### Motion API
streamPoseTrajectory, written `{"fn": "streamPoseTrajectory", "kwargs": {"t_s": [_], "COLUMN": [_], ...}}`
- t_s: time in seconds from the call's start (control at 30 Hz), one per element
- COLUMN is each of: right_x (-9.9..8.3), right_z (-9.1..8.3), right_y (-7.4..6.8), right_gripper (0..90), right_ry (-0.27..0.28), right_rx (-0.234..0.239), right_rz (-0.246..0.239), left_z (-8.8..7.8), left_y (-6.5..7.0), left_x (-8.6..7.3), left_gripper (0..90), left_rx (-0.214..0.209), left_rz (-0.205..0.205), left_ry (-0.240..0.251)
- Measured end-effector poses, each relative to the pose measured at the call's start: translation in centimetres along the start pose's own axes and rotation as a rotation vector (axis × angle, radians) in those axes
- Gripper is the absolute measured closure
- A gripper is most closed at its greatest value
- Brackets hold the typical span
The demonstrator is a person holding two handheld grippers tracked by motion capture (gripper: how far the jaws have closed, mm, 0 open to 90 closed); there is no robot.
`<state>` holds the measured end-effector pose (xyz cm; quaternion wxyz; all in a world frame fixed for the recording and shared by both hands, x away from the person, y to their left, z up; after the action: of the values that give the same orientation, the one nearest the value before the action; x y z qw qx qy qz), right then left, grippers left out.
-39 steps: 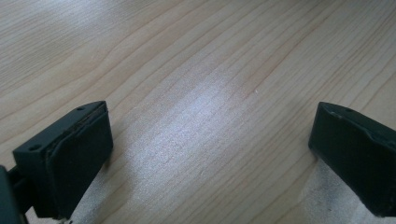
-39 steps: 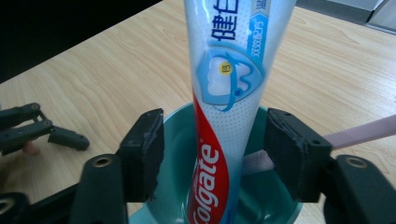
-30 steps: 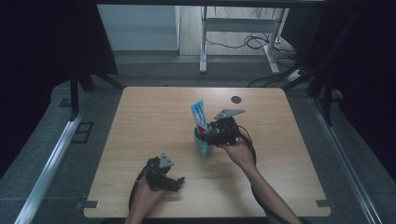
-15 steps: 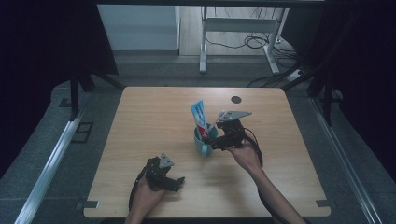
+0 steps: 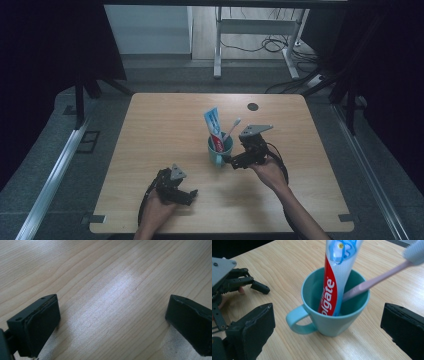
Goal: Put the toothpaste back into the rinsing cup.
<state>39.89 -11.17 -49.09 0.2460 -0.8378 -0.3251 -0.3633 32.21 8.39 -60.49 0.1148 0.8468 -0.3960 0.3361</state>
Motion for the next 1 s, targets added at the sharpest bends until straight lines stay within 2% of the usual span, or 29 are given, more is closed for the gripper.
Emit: {"fn": "streamPoseTrajectory", "kwargs": {"t_s": [0.53, 0.73, 1.0], "right_x": [-2.2, -3.6, -5.5], "right_z": [-1.9, -2.4, -3.2], "right_y": [1.1, 1.5, 2.1], "right_gripper": [0.0, 0.0, 0.0], "right_ry": [0.011, -0.005, -0.010], "right_rx": [-0.011, -0.026, -0.043], "right_rz": [0.014, 0.006, 0.020], "left_z": [0.0, 0.0, 0.0], "left_y": [0.0, 0.0, 0.0], "left_x": [0.0, 0.0, 0.0], "left_gripper": [0.0, 0.0, 0.0], "left_rx": [0.000, -0.001, 0.000], "left_rz": [0.000, 0.000, 0.001], "left_ry": [0.000, 0.000, 0.000]}}
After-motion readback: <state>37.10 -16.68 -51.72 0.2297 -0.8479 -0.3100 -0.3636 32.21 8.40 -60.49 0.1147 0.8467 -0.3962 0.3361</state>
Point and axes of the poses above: each handheld gripper's, and its own axes: z roughly forward along the jaws, x roughly out of its top, y roughly to its right, the point moved 8 cm from there along z, roughly forward along the jaws, and after that the axes turned 8 degrees about z, right-handed, at the moved point
